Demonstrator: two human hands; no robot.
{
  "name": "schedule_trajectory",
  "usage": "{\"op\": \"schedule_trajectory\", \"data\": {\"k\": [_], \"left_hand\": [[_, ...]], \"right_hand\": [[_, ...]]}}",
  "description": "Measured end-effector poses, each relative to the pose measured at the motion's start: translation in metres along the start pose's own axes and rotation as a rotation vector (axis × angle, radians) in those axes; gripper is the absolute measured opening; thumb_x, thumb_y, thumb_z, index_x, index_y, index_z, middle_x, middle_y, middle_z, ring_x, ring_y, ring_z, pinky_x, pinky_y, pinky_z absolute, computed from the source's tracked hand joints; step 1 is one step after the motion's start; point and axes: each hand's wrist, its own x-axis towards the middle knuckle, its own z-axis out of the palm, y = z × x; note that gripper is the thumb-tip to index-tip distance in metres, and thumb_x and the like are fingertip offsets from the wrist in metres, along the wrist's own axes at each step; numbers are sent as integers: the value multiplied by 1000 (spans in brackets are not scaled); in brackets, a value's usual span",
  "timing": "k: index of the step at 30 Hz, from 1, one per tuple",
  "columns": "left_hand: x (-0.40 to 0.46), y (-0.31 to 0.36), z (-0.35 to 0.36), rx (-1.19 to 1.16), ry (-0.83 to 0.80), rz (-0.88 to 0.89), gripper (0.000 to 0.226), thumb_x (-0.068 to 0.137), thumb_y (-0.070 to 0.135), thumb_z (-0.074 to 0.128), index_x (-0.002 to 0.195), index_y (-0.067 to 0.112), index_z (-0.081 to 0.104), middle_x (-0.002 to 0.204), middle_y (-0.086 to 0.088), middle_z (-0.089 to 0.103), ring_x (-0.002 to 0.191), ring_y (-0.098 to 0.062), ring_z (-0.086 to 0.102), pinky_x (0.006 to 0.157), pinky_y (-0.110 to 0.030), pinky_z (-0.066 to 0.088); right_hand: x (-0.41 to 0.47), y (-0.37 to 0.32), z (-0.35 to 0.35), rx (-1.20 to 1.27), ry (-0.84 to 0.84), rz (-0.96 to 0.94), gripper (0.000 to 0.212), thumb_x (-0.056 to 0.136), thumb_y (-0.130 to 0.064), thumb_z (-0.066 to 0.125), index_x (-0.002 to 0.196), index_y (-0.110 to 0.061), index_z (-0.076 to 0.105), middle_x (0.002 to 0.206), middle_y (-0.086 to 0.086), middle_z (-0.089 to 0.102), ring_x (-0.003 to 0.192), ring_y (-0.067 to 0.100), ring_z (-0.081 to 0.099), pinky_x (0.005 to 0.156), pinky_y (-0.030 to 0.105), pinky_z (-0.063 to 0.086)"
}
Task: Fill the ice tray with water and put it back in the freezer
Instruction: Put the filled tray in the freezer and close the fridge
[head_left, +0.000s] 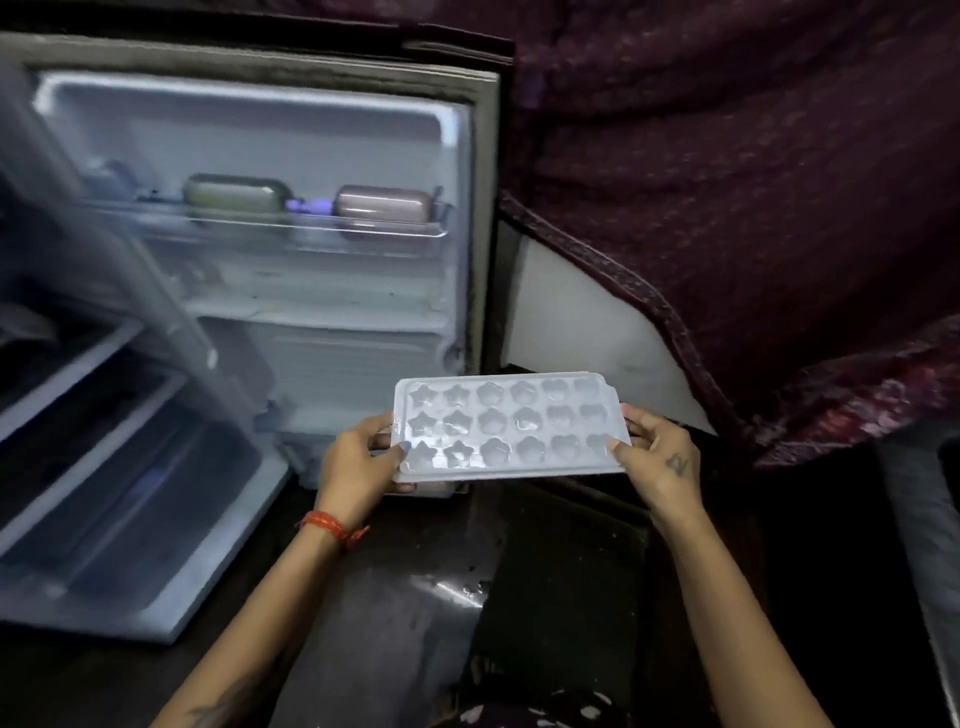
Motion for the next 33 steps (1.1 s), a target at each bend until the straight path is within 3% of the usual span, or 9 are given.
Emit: {"op": "schedule_trajectory", "data": {"k": [2, 7, 11, 13, 15, 18, 24, 28, 33], "left_hand": [[1, -6, -14, -6, 84, -21, 33, 86, 0, 61, 119, 5, 61, 91, -9, 69, 78, -26, 67, 66, -48, 59], [-1, -14, -40, -17, 281, -70, 31, 87, -1, 60, 118, 3, 61, 82, -1, 67, 60, -8, 63, 43, -17, 52], [-6, -24, -61, 8, 414, -86, 30, 87, 2, 61, 116, 10, 64, 74, 10, 63, 48, 8, 60, 40, -5, 41], [-8, -32, -75, 30, 465, -117, 31, 86, 5, 63, 116, 12, 64, 79, 7, 65, 51, 6, 63, 45, -8, 47], [-10, -39, -90, -9, 518, -155, 31, 86, 6, 63, 117, 11, 63, 87, 0, 68, 65, -11, 70, 62, -28, 59], [-15, -48, -112, -11, 586, -186, 31, 87, 8, 63, 118, 12, 63, 99, -9, 70, 89, -28, 68, 82, -49, 56], [-17, -62, -162, -53, 686, -226, 33, 87, 3, 61, 120, 7, 61, 100, -15, 70, 87, -32, 68, 79, -49, 57], [-13, -69, -201, -83, 739, -214, 32, 89, 2, 58, 120, 6, 60, 92, -8, 68, 74, -21, 67, 58, -33, 60], [-9, -68, -250, -115, 773, -199, 34, 90, 2, 58, 123, 4, 57, 97, -10, 68, 80, -27, 66, 73, -44, 58]], "right_hand": [[10, -10, 19, -6, -75, -48, 48, 77, -9, 70, 124, -15, 60, 99, 1, 69, 78, 3, 62, 73, 18, 46], [31, -35, 67, -3, -247, -133, 49, 78, -5, 68, 125, -13, 60, 108, 1, 69, 77, -4, 59, 75, 19, 46], [40, -51, 103, -4, -364, -198, 46, 77, -2, 66, 121, -15, 63, 106, 3, 71, 83, 10, 64, 80, 26, 51], [43, -59, 123, -11, -420, -233, 45, 76, -2, 66, 119, -14, 64, 105, 4, 71, 87, 15, 65, 85, 31, 52], [43, -68, 143, -11, -481, -251, 45, 76, -1, 67, 120, -12, 63, 106, 5, 70, 90, 15, 64, 88, 32, 52], [39, -81, 174, -11, -564, -285, 44, 77, 0, 67, 119, -11, 64, 105, 7, 71, 91, 15, 65, 90, 35, 52], [27, -108, 239, -17, -708, -334, 38, 76, 0, 65, 106, -22, 69, 87, -7, 70, 89, 19, 68, 87, 47, 54], [14, -129, 283, -25, -745, -361, 38, 75, -3, 65, 107, -22, 69, 91, -3, 72, 91, 21, 69, 87, 49, 53], [1, -159, 334, -34, -786, -370, 43, 75, -4, 65, 115, -19, 66, 95, -2, 73, 90, 17, 69, 88, 42, 54]]}}
